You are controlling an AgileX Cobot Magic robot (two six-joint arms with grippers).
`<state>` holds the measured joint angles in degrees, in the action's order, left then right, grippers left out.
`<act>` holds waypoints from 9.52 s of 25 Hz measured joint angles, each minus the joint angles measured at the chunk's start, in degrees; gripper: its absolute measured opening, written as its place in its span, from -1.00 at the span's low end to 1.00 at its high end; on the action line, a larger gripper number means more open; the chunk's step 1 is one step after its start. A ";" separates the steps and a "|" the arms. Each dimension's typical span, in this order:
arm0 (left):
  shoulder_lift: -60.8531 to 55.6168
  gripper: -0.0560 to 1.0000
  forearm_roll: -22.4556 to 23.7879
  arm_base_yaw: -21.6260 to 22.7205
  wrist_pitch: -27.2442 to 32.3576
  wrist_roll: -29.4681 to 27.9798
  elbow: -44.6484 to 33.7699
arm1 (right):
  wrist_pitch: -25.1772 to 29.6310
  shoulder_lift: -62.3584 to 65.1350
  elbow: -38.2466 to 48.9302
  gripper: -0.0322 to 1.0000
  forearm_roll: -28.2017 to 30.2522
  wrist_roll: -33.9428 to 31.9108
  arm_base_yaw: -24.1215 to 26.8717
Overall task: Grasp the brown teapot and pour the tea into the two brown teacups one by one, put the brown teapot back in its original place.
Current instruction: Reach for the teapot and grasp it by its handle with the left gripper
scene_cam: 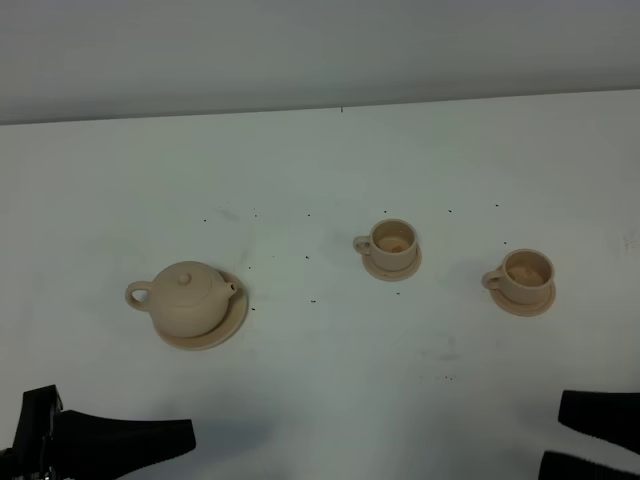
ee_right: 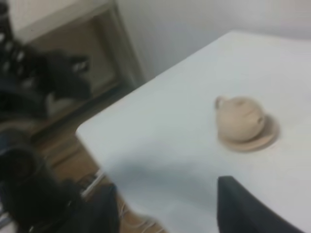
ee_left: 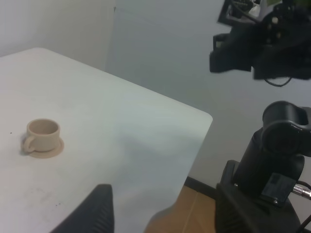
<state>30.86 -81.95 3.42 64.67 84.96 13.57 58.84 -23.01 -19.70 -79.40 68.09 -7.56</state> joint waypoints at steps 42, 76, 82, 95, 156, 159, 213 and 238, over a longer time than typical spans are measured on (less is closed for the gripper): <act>0.00 0.01 0.00 0.00 0.12 0.06 0.00 | 6.12 19.44 -18.94 -0.96 78.58 -68.09 0.00; 0.00 0.01 -5.21 0.00 -17.44 -6.03 0.00 | 3.75 19.44 -8.52 -0.90 71.33 -64.00 -1.09; 0.08 -0.07 -5.54 0.00 -25.50 -7.50 0.12 | 3.75 19.44 -8.52 -0.88 71.33 -64.00 -1.09; 23.04 -0.60 24.83 0.00 -14.22 -20.61 26.33 | 3.75 19.44 -8.52 -0.84 71.33 -64.07 -1.09; 65.56 -0.14 106.69 -24.55 -10.63 -41.08 55.07 | 3.72 19.44 -8.52 -0.70 71.19 -64.25 -1.09; 67.24 -0.14 109.92 -24.55 -12.69 -41.08 55.32 | 3.72 19.44 -8.52 -0.69 71.19 -64.25 -1.09; 74.35 -0.14 105.64 -26.21 -7.97 -24.56 58.27 | 3.72 19.44 -8.52 -0.56 71.19 -64.24 -1.09; 78.22 -0.13 106.40 -25.17 -9.17 -34.03 58.27 | 3.72 19.44 -8.52 -0.51 71.15 -64.23 -1.09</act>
<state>109.08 24.45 -21.75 55.49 50.93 71.84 62.57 -3.57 -28.22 -8.25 3.86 -8.64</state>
